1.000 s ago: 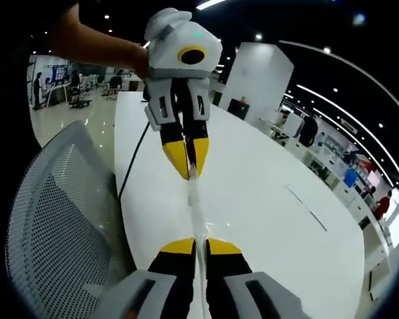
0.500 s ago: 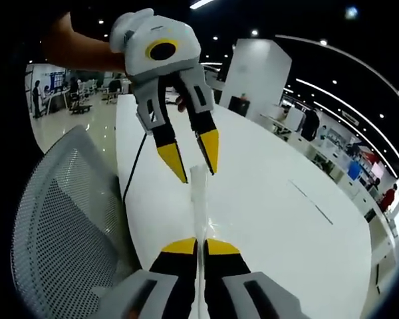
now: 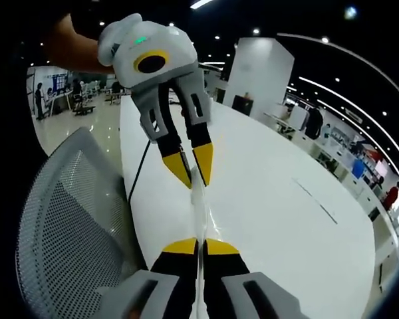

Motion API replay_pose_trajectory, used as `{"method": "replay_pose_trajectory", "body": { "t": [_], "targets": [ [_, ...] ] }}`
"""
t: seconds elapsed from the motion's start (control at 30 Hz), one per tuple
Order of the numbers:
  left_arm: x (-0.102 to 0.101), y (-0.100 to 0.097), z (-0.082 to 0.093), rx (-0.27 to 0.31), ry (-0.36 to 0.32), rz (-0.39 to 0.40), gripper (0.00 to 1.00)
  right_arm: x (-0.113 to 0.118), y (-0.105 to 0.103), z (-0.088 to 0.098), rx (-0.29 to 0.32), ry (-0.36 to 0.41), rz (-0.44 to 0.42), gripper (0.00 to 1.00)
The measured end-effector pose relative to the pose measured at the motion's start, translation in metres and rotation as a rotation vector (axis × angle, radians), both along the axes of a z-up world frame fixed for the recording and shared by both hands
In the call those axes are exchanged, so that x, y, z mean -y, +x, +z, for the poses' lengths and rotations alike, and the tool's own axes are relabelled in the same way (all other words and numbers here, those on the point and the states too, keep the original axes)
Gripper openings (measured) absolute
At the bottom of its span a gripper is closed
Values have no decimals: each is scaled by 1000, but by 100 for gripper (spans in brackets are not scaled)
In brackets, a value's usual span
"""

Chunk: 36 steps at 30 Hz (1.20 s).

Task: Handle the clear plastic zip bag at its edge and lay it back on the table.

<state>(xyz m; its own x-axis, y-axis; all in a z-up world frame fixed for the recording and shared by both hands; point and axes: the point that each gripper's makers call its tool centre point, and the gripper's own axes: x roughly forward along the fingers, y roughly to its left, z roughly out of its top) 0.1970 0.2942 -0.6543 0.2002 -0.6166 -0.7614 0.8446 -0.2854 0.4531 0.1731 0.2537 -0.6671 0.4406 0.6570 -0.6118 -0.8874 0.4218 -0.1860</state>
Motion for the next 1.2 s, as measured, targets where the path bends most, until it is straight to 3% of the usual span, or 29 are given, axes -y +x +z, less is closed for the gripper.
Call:
{"method": "replay_pose_trajectory", "body": {
  "t": [0.23, 0.37, 0.53, 0.93, 1.0, 1.2],
  "targets": [
    [-2, -3, -1, -54, -3, 41, 0, 0, 2, 0, 18, -9, -1, 0],
    [-3, -3, 0, -110, -11, 85, 0, 0, 5, 4, 55, -17, 1, 3],
    [-3, 1, 0, -135, -17, 109, 0, -6, 5, 14, 91, 5, 24, 4],
    [0, -5, 1, -283, -56, 174, 0, -7, 3, 9, 85, -13, 44, 3],
    [0, -4, 1, -282, -61, 172, 0, -7, 1, 8, 64, -3, 41, 2],
    [1, -4, 3, -177, -63, 97, 0, -7, 2, 6, 39, 9, 28, 0]
  ]
}}
